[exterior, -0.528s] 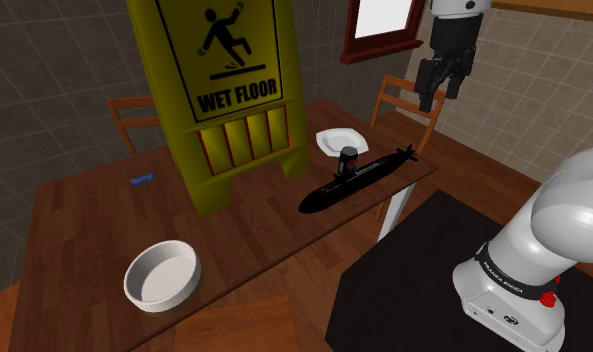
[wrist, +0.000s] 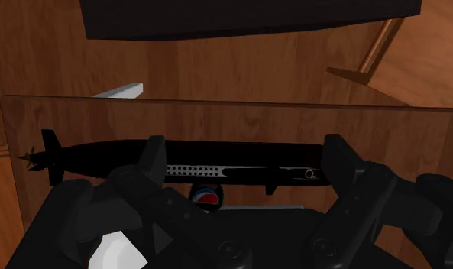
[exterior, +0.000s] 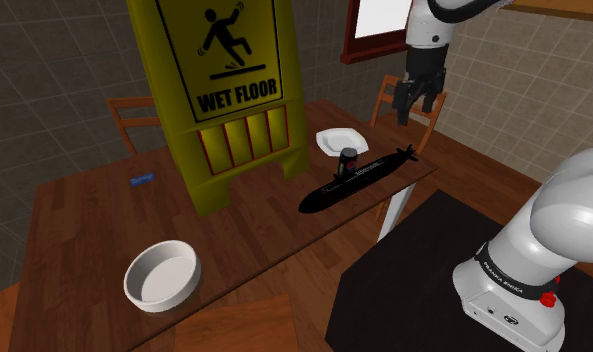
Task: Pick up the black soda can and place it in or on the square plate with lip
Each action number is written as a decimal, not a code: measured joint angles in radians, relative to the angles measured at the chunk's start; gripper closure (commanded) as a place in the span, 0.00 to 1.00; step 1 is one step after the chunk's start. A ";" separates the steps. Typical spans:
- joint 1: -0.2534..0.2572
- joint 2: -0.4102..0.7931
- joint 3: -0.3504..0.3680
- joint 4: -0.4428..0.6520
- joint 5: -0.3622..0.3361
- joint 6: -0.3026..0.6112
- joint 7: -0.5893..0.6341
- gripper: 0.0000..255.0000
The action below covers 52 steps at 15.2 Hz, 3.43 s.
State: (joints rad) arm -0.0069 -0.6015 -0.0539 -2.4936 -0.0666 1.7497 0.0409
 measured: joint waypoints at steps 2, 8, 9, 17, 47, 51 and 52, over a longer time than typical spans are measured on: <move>-0.002 0.075 -0.012 0.001 -0.004 0.078 -0.012 0.00; -0.009 0.284 -0.048 0.027 -0.010 0.277 -0.055 0.00; -0.012 0.318 -0.055 0.036 -0.010 0.305 -0.066 0.00; -0.014 0.634 -0.076 0.147 0.028 0.527 -0.123 0.00; -0.046 1.032 -0.061 0.350 0.101 0.737 -0.202 1.00; -0.046 1.027 -0.061 0.350 0.101 0.732 -0.202 1.00; -0.045 1.021 -0.062 0.352 0.100 0.724 -0.201 1.00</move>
State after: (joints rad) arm -0.0521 0.4194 -0.1156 -2.1417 0.0330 2.4733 -0.1598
